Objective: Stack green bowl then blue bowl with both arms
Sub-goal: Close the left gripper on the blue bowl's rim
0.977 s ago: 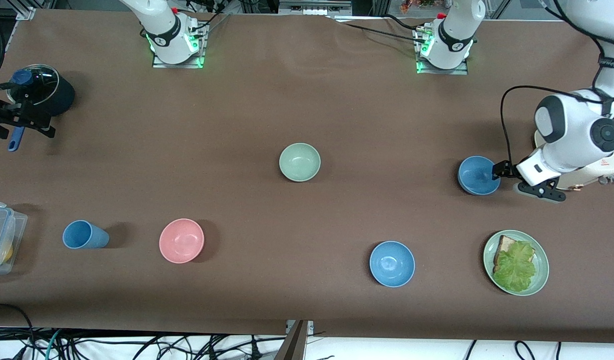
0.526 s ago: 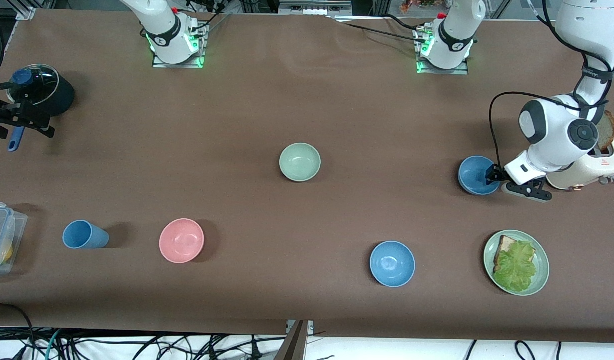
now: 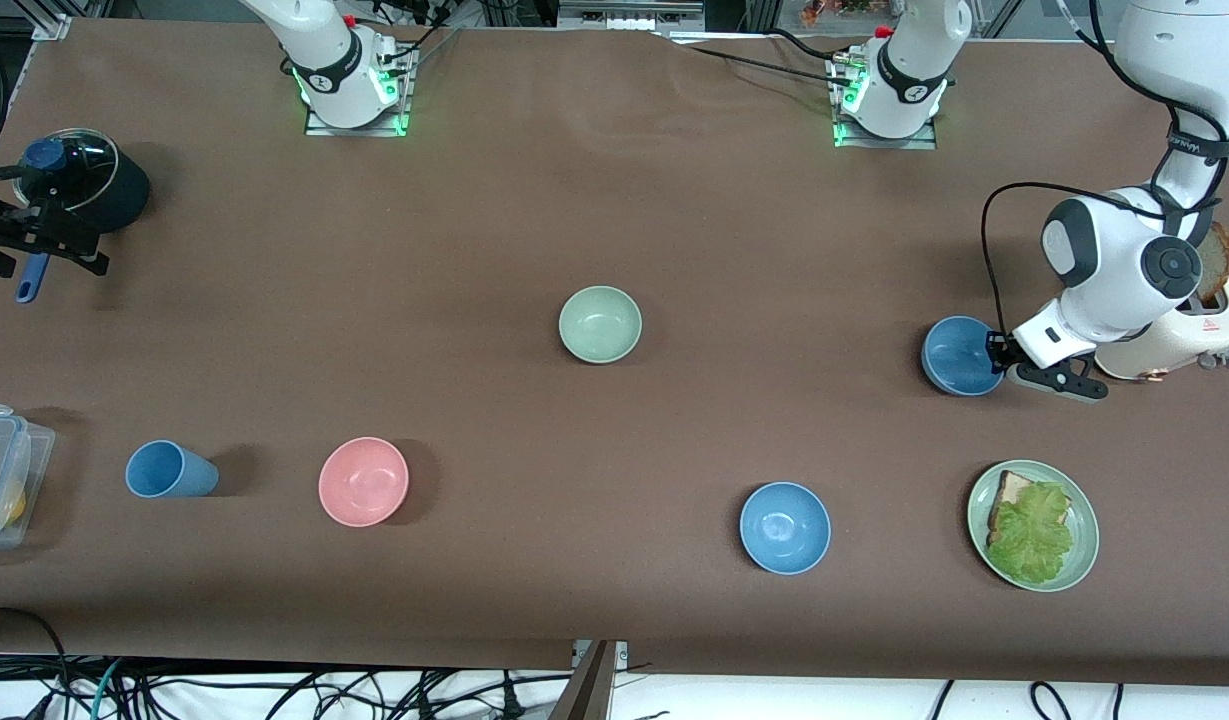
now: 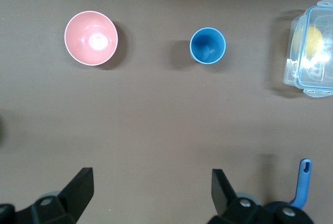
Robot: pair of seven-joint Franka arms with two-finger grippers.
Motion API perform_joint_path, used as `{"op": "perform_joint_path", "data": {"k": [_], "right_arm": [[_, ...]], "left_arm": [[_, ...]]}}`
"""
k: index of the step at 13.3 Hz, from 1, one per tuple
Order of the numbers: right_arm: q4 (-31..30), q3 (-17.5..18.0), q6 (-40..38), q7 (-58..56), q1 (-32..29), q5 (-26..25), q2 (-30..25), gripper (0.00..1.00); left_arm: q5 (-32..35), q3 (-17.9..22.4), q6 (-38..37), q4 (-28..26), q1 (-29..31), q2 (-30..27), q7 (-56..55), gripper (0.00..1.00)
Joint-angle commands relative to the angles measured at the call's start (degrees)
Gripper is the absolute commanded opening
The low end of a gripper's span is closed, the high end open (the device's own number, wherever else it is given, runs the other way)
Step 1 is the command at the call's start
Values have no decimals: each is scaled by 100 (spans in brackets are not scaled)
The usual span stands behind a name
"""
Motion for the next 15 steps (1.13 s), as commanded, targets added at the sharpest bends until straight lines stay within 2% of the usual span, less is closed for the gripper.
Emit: {"op": "perform_joint_path", "data": {"k": [1,3,5,7,8,10,13,15], "right_arm": [[21,43,-64,-69,-66,-7,-26,100],[21,43,-73,-69,-66,-7,-26,100],[21,35,-65,-69,-66,-16,-26,100],[21,35,-65,-69,-66,-16,-26,100],[21,43,-73,-69,-66,-16,-26,100],[21,35,-73,-69,-66,-16,-26,100],[12,35,-73,-78,-75,-16,-26,100],[21,35,-73,-78,-75,-16,-26,100]], "left_arm": [[52,-29,-108,-23,62,-34,57,0],[52,-30,-143,3,62,-78,40,0],[-18,-47,-824,300,62,-210,48,0],[-36,-117,-2018,1123,-8,-263,40,0],[-45,-274,-2607,1598,-8,-245,31,0],[-298,-424,-3331,2277,-43,-228,-4,0],[-361,-986,-3677,2780,-200,-140,-537,0],[-361,-1067,-3677,3017,-717,-52,-1179,0]]}}
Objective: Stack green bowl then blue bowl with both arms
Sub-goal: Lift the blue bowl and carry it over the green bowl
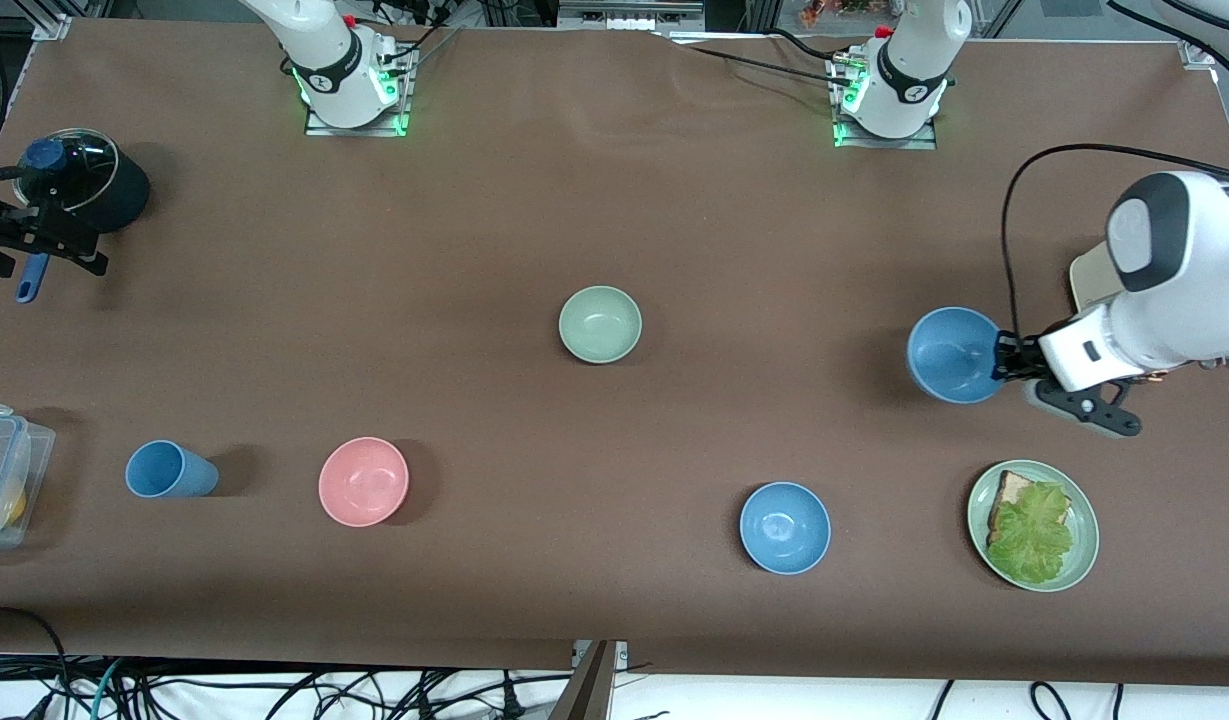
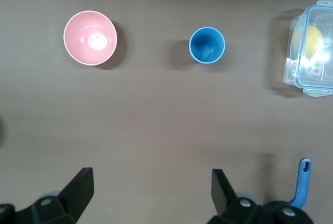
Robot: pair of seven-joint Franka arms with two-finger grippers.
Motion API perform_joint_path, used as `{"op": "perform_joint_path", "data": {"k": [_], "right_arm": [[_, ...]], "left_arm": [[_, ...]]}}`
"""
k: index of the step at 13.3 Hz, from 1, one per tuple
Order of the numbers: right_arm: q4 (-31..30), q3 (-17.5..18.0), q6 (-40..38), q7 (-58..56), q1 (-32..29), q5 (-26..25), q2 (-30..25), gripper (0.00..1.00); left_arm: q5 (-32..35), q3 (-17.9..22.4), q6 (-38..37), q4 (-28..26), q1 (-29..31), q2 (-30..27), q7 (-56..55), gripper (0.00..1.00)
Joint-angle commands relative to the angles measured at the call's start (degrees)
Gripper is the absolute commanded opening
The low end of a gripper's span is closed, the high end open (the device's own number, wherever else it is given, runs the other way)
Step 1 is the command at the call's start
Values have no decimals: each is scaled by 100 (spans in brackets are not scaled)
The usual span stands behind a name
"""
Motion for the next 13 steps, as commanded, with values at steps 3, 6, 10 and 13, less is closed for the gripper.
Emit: {"op": "perform_joint_path", "data": {"k": [3,6,10,13], "right_arm": [[12,39,-69,-78,-66,-16,-29,100],[21,30,-60,-78,-66,-16,-29,100],[21,30,-60,-78,-66,-16,-29,100],[12,30,-60,-78,-66,-16,-29,100]], "left_arm": [[-81,-29,-146,733,-1413,458,-1537,0],[-159,-29,-110,1392,-2346,1002,-2901,0],[-783,-55,126,1623,-2936,1504,-3511,0],[-723,-20,329,1553,-3638,1645,-4280,0]]}}
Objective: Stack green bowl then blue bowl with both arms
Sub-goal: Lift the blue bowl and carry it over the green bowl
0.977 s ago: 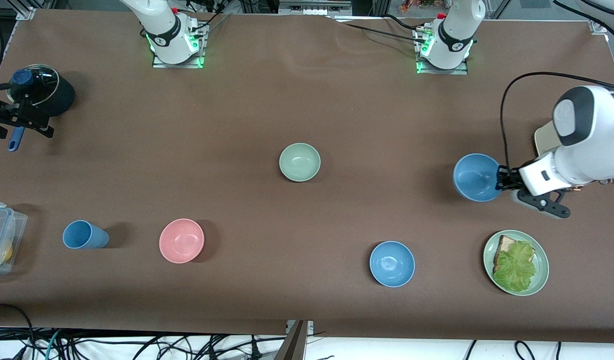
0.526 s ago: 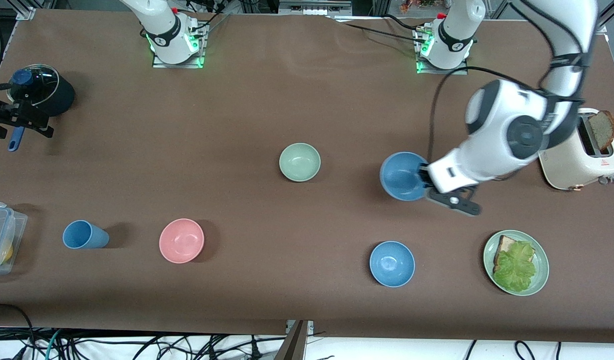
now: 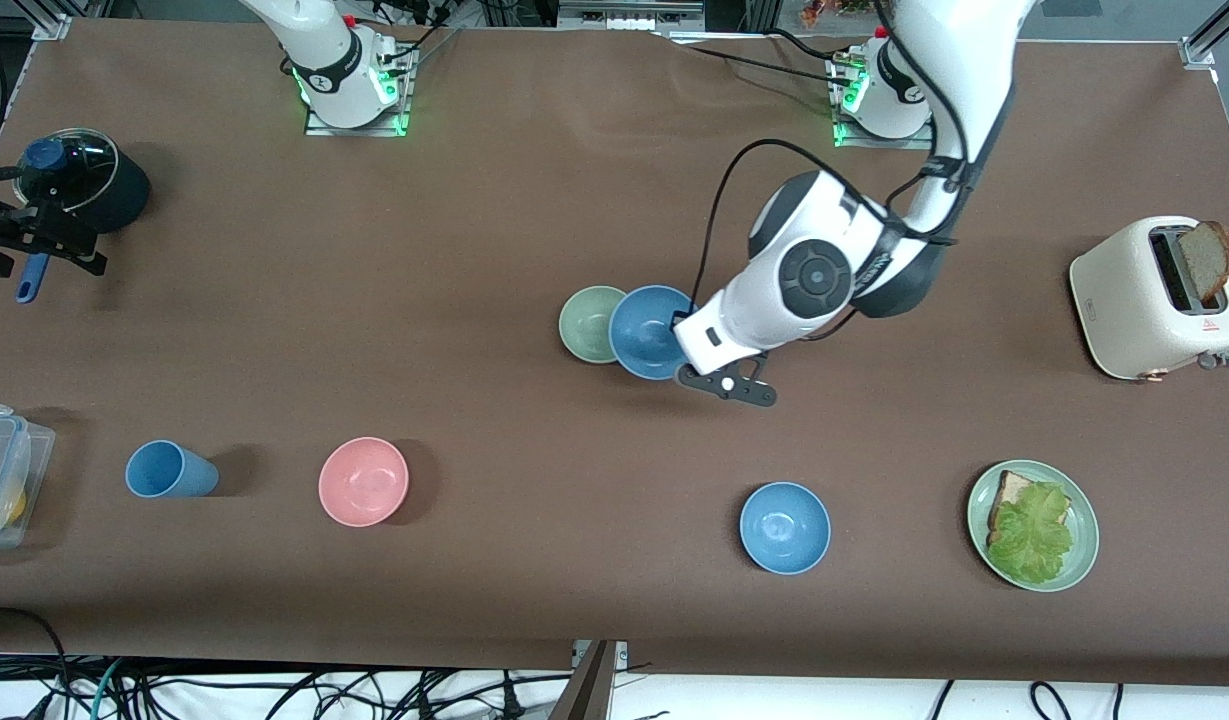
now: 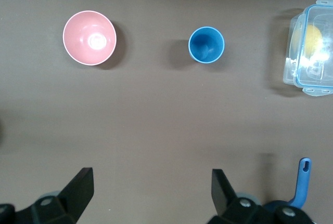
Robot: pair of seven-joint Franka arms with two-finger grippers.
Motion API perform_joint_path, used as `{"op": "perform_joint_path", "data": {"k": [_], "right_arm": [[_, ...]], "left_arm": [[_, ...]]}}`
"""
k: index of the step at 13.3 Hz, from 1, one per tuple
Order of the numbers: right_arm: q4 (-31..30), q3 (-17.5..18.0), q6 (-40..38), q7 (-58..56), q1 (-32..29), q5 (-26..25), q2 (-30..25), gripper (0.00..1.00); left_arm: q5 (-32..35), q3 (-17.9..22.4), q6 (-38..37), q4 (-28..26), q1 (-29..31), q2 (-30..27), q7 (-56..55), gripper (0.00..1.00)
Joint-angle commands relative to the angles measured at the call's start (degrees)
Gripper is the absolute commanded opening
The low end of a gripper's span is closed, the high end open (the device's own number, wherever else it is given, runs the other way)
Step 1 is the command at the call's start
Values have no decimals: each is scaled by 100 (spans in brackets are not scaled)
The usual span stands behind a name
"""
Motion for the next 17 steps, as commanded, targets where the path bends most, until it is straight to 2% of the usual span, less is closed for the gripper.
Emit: {"op": "perform_joint_path", "data": {"k": [1,3,7,9,17], "right_arm": [[12,36,-58,-78,-60,-16,-30,100],[12,36,-59,-78,-60,-16,-30,100],[21,36,-58,-78,-68,-16,-30,100],[21,36,-58,-78,-60,-16,-30,100],[12,28,-58,-78,-69,-16,-30,100]], "left_arm": [[76,104,135,153,-674,178,-821,0],[182,104,494,-162,-799,179,-973,0],[604,121,1049,-207,-869,468,-999,0],[832,122,1129,-216,-895,591,-1017,0],[877,121,1121,-304,-957,583,-1254,0]]}}
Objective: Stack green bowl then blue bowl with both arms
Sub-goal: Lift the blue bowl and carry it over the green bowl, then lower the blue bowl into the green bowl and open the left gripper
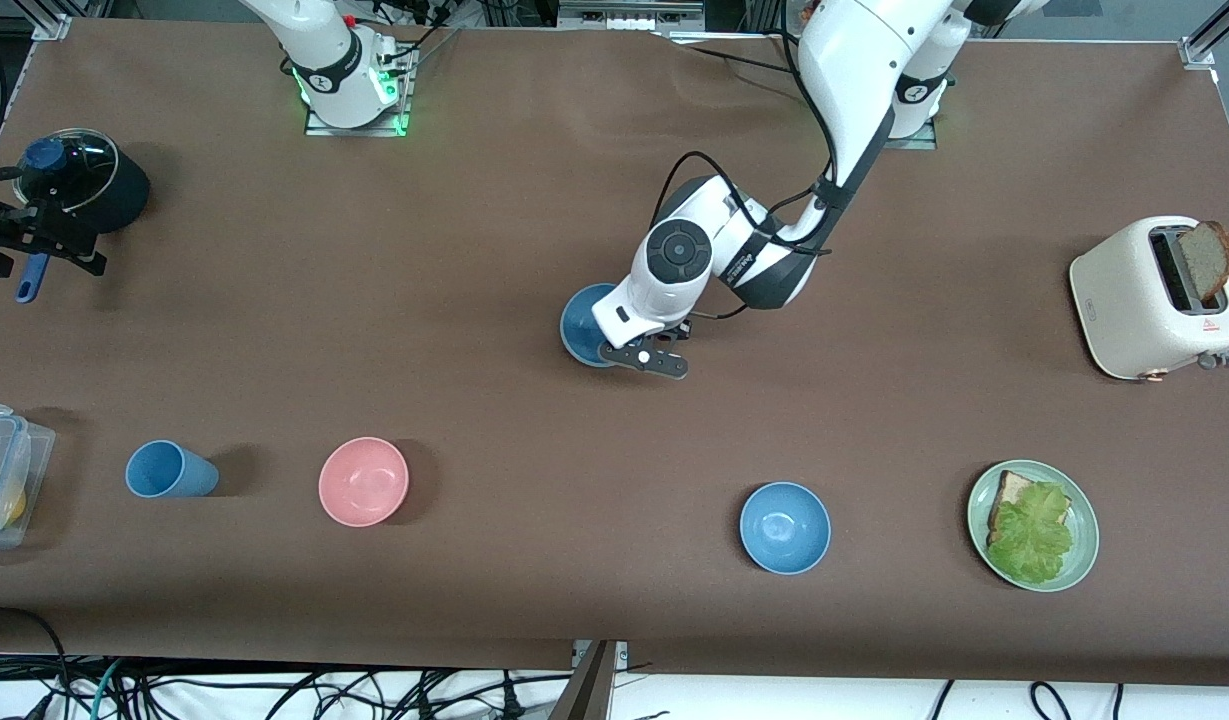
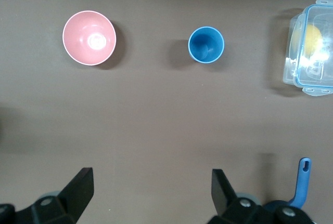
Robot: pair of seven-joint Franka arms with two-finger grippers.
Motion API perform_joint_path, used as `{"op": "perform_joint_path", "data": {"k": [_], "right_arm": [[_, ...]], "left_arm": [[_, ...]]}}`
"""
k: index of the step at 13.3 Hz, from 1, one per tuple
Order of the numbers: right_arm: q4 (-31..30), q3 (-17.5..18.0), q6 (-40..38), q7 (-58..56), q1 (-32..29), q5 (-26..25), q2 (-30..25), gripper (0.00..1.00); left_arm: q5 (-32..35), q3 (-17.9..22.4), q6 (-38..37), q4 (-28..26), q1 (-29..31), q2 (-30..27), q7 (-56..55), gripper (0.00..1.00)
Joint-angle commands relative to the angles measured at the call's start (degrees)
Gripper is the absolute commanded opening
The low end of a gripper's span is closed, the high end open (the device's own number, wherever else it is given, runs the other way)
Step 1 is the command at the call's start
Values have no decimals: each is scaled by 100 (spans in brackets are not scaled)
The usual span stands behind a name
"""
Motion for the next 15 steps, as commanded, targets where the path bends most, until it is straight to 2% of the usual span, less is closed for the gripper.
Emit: {"op": "perform_joint_path", "data": {"k": [1,3,4,5,6,8,11,15], "right_arm": [[12,29,-58,-78,-63,-16,-31,100],[21,29,-58,-78,-63,-16,-31,100],[21,29,-58,-78,-63,-16,-31,100],[21,29,-58,-78,-63,-16,-31,100],[21,29,-58,-78,-63,-16,-31,100],[21,29,-58,-78,-63,-16,-31,100],[13,29,-58,-78,-63,-16,-31,100],[21,29,-58,-86,-63,-16,-31,100]], "left_arm": [[137,11,41,-64,-116,-75,-223,0],[137,11,41,-64,-143,-75,-232,0],[137,11,41,-64,-143,-75,-250,20],[137,20,32,-55,-134,-75,-380,80],[137,28,-20,-55,-90,-110,-408,100],[137,37,-134,-55,-81,-258,-443,100],[137,98,-783,24,-46,-706,-435,100],[137,108,-1627,94,672,-1453,-32,100]]}}
